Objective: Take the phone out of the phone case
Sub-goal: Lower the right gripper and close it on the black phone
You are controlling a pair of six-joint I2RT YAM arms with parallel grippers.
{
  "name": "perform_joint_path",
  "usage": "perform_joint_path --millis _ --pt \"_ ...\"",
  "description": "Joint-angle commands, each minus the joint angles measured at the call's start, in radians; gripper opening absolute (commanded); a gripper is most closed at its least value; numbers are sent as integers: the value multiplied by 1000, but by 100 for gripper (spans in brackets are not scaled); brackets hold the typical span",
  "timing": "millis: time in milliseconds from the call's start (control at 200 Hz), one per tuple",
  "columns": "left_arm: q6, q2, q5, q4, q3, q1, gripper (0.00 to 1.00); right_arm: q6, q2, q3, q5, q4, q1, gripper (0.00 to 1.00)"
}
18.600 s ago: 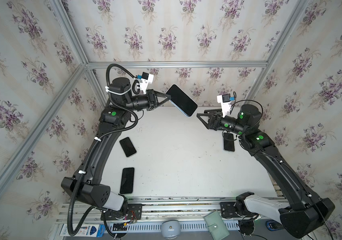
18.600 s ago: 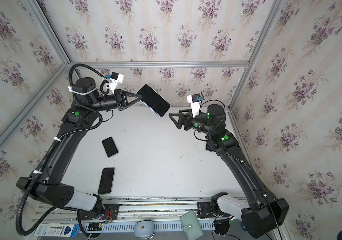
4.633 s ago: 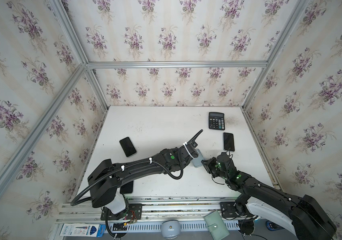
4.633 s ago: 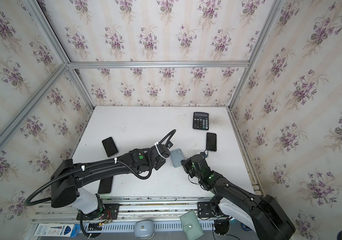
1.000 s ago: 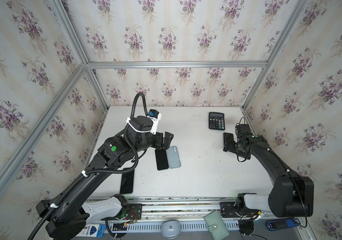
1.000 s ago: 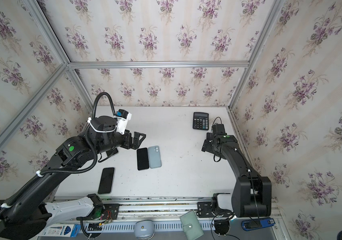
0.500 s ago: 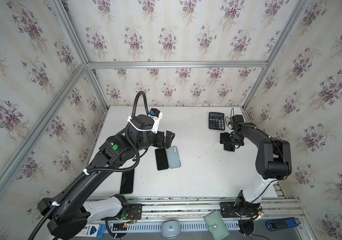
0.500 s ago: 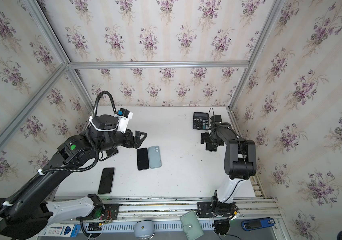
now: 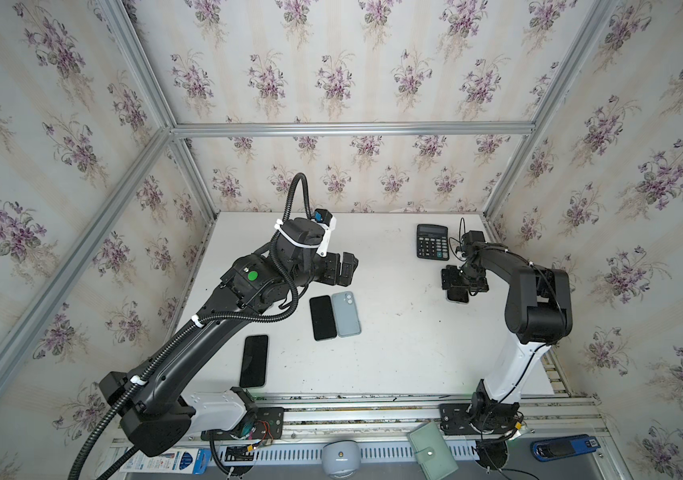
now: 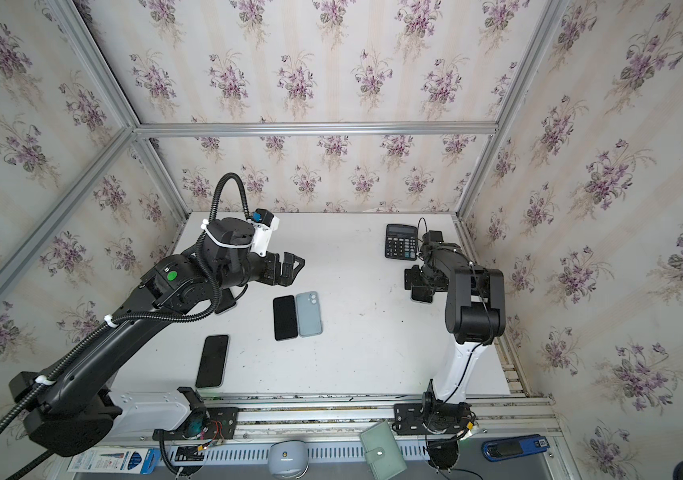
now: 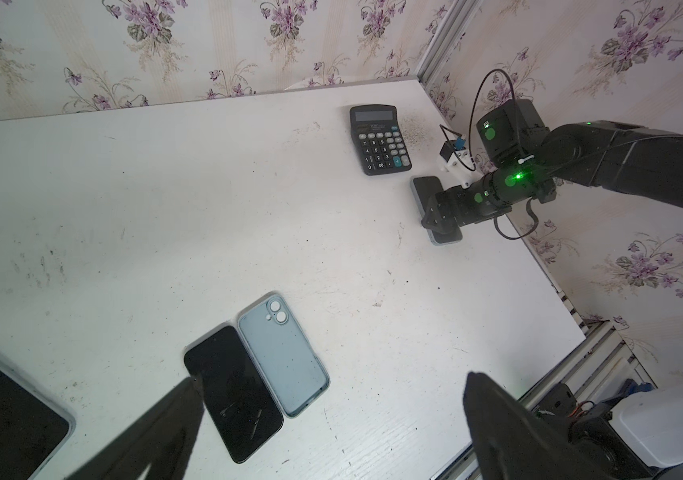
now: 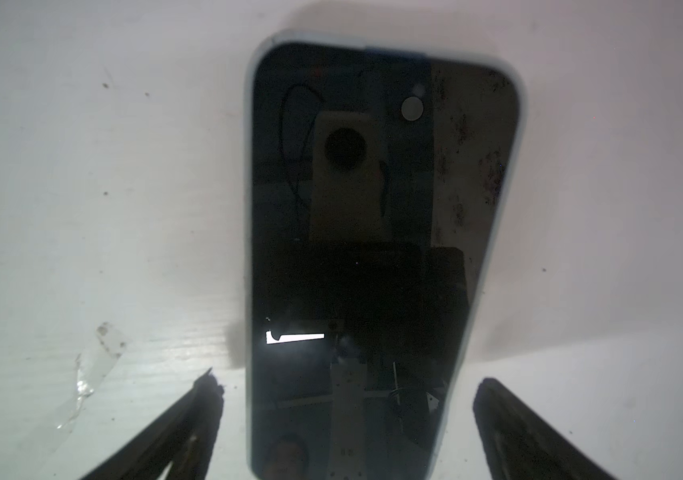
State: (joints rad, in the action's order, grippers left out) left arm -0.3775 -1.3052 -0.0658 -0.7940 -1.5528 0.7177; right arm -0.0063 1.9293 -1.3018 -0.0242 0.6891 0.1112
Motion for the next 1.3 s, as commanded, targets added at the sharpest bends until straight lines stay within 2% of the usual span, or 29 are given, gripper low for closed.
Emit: perform_joint_path --millis 0,220,280,570,790,1104,1294 --pt "-6 -17 15 13 -15 -1 100 -17 16 -11 24 4 4 98" --pt "-11 -46 33 13 -35 -1 100 -20 40 -21 32 4 11 94" --pt "-14 -52 37 13 -40 -1 100 -21 41 -15 38 -1 15 89" --pt "-20 -74 63 16 -52 -1 100 -41 40 -8 65 14 21 81" --pt "-29 -95 84 24 -65 -2 100 -43 18 21 97 5 19 68" --pt "-140 -189 208 80 -81 -40 100 -4 -117 145 153 -108 13 60" --pt "-214 -280 294 137 -93 -70 100 43 -251 269 195 -230 -41 58"
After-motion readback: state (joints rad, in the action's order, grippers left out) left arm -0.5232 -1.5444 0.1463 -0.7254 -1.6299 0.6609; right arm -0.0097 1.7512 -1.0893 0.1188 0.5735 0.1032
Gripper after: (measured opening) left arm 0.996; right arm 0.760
